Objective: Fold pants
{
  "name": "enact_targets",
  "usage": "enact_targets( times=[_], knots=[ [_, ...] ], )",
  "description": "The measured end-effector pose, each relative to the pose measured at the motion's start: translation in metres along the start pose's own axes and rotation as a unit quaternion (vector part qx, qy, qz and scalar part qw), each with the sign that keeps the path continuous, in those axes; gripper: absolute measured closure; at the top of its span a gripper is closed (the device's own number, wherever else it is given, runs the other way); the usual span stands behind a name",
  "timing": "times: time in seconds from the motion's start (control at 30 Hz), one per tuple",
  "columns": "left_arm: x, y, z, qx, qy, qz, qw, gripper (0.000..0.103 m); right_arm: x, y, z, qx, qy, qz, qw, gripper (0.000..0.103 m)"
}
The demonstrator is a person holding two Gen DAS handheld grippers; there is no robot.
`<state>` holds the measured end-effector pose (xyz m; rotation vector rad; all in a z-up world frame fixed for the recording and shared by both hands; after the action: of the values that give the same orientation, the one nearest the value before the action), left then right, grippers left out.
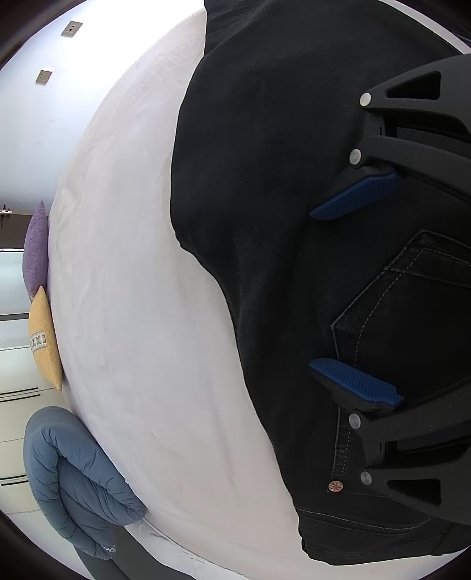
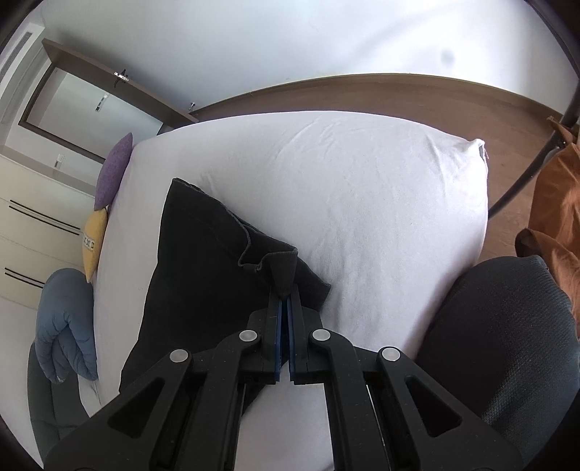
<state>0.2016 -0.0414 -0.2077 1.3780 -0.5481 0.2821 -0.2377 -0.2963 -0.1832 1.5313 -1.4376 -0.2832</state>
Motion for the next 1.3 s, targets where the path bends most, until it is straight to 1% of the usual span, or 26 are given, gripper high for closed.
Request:
enact_targets(
  times=[0.17, 0.27, 0.3, 0.37, 0.43, 0.5, 0.53, 0.57, 0.63, 0.67, 0.7, 0.73, 0.77, 0.8, 0.87, 0.9, 0.93, 0.97, 1.0, 1.03, 1.07, 1.13, 1.2, 1.23, 1.27, 1.3],
  knots=[
    [-0.001, -0.001, -0.002, 0.002, 0.005, 0.002, 1.0000, 0.018, -0.001, 0.000, 0.007, 0.023, -0.039, 0.002, 0.999, 0.102],
    [-0.001, -0.001, -0.002, 0.003, 0.005, 0.002, 1.0000, 0.017, -0.001, 0.002, 0.007, 0.026, -0.046, 0.002, 0.999, 0.102],
    [-0.002, 0.000, 0.000, 0.004, 0.005, 0.002, 1.0000, 0.017, -0.001, 0.002, 0.009, 0.027, -0.054, -0.001, 0.998, 0.098],
    [-0.006, 0.004, 0.002, 0.005, 0.007, 0.001, 1.0000, 0.017, -0.001, 0.003, 0.015, 0.025, -0.074, -0.004, 0.997, 0.096],
    [-0.006, 0.009, 0.004, 0.009, 0.008, 0.004, 0.9999, 0.017, 0.002, 0.007, 0.021, -0.002, -0.078, -0.001, 0.997, 0.075],
    [-0.009, 0.021, 0.008, 0.010, 0.006, 0.014, 0.9998, 0.017, 0.009, 0.020, 0.029, -0.034, -0.079, 0.028, 0.996, 0.069],
    [-0.010, 0.028, 0.010, 0.004, 0.005, 0.021, 0.9998, 0.017, 0.014, 0.028, 0.029, -0.045, -0.075, 0.043, 0.995, 0.069],
    [-0.012, 0.035, 0.015, -0.004, 0.004, 0.029, 0.9996, 0.017, 0.020, 0.033, 0.024, -0.033, -0.060, 0.054, 0.996, 0.069],
    [-0.015, 0.044, 0.023, -0.020, 0.005, 0.033, 0.9992, 0.017, 0.031, 0.032, -0.002, 0.000, -0.002, 0.051, 0.999, 0.069],
    [-0.017, 0.046, 0.028, -0.031, 0.009, 0.031, 0.9990, 0.017, 0.034, 0.025, -0.026, 0.027, 0.037, 0.039, 0.998, 0.069],
    [-0.019, 0.047, 0.033, -0.045, 0.016, 0.028, 0.9985, 0.017, 0.034, 0.014, -0.055, 0.069, 0.080, 0.022, 0.994, 0.071],
    [-0.022, 0.046, 0.038, -0.062, 0.025, 0.020, 0.9976, 0.017, 0.030, 0.003, -0.078, 0.105, 0.109, 0.003, 0.988, 0.071],
    [-0.025, 0.045, 0.042, -0.071, 0.029, 0.012, 0.9970, 0.017, 0.022, -0.013, -0.105, 0.153, 0.136, -0.023, 0.979, 0.071],
    [-0.028, 0.041, 0.048, -0.074, 0.029, 0.003, 0.9969, 0.017, 0.010, -0.033, -0.133, 0.207, 0.156, -0.060, 0.964, 0.075],
    [-0.035, 0.030, 0.054, -0.072, 0.024, -0.018, 0.9970, 0.018, -0.016, -0.072, -0.168, 0.255, 0.176, -0.117, 0.944, 0.075],
    [-0.039, 0.025, 0.054, -0.067, 0.022, -0.023, 0.9973, 0.018, -0.025, -0.089, -0.176, 0.266, 0.178, -0.141, 0.937, 0.075],
    [-0.042, 0.024, 0.054, -0.068, 0.019, -0.018, 0.9974, 0.018, -0.035, -0.109, -0.177, 0.256, 0.171, -0.159, 0.938, 0.075],
    [-0.043, 0.025, 0.053, -0.070, 0.019, -0.016, 0.9972, 0.018, -0.041, -0.123, -0.170, 0.236, 0.162, -0.172, 0.943, 0.076],
    [-0.043, 0.026, 0.052, -0.071, 0.021, -0.018, 0.9971, 0.018, -0.043, -0.132, -0.162, 0.232, 0.151, -0.177, 0.944, 0.093],
    [-0.044, 0.027, 0.051, -0.073, 0.022, -0.019, 0.9969, 0.019, -0.040, -0.136, -0.149, 0.227, 0.140, -0.170, 0.949, 0.103],
    [-0.044, 0.028, 0.050, -0.076, 0.021, -0.019, 0.9967, 0.019, -0.036, -0.136, -0.138, 0.216, 0.134, -0.163, 0.953, 0.103],
    [-0.046, 0.029, 0.048, -0.081, 0.020, -0.017, 0.9964, 0.019, -0.013, -0.126, -0.104, 0.208, 0.106, -0.127, 0.964, 0.103],
    [-0.047, 0.032, 0.047, -0.085, 0.023, -0.013, 0.9961, 0.020, 0.013, -0.114, -0.073, 0.168, 0.088, -0.085, 0.978, 0.103],
    [-0.047, 0.034, 0.046, -0.087, 0.027, -0.011, 0.9958, 0.020, 0.026, -0.109, -0.055, 0.148, 0.072, -0.063, 0.984, 0.103],
    [-0.047, 0.037, 0.046, -0.090, 0.031, -0.009, 0.9954, 0.020, 0.045, -0.100, -0.028, 0.131, 0.036, -0.034, 0.990, 0.103],
    [-0.047, 0.041, 0.044, -0.093, 0.039, -0.007, 0.9949, 0.020, 0.055, -0.096, -0.014, 0.128, 0.012, -0.024, 0.991, 0.103]
  ],
)
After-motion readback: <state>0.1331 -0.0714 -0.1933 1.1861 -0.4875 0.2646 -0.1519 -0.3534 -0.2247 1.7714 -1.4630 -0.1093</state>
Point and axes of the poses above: each gripper's, at about its wrist camera, not at the fingertips, and y roughly against the way its jaws point, z to its right, x to its top, the point moved 3 cm from there along -y, roughly the way its jaws point, and after that the axes turned 14 degrees about y, right-handed, at the moved point
